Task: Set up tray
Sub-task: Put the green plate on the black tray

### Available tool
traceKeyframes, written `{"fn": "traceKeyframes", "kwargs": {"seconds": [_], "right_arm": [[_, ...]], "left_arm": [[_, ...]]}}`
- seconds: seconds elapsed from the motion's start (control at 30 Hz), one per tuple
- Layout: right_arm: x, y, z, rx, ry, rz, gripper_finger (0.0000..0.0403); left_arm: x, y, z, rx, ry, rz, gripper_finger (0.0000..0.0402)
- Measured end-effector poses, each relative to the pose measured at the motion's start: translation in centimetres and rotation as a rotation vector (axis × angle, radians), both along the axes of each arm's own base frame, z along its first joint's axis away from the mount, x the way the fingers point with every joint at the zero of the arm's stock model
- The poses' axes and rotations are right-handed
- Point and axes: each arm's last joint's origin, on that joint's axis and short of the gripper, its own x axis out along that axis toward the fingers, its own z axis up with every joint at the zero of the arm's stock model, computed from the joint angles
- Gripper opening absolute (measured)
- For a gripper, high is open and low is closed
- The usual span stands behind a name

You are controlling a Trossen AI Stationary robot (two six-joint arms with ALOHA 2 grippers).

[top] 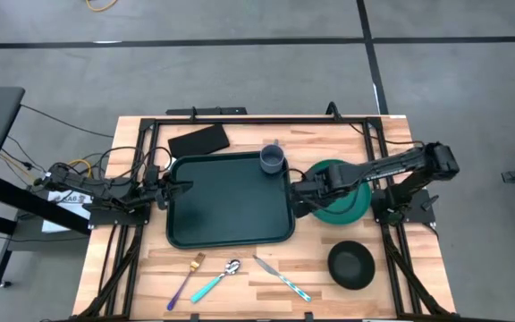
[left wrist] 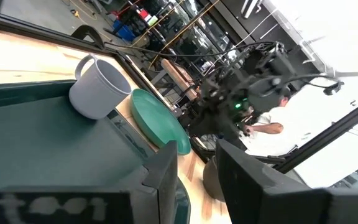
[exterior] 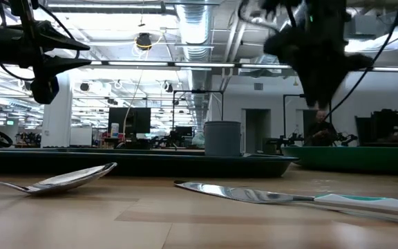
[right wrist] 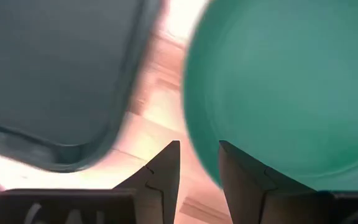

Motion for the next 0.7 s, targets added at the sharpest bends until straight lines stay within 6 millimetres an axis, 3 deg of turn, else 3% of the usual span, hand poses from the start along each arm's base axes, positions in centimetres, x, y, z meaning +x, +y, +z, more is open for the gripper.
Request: {"fn": "traceKeyframes", "kwargs": {"seconds": [0.37,0.7], "right_arm": [[1.7,-0.2,-4.2,0.045,0.094,0.144,0.0102],[2.5,-0.1,-5.3,0.048,0.079,0.175,0.0102]], "left_arm": [[0.0,0.0,0.0,-0.011,-0.003,0.0,0.0098],[0.0,0.0,0.0,-0.012,-0.003,-0.001,0.0098]]}}
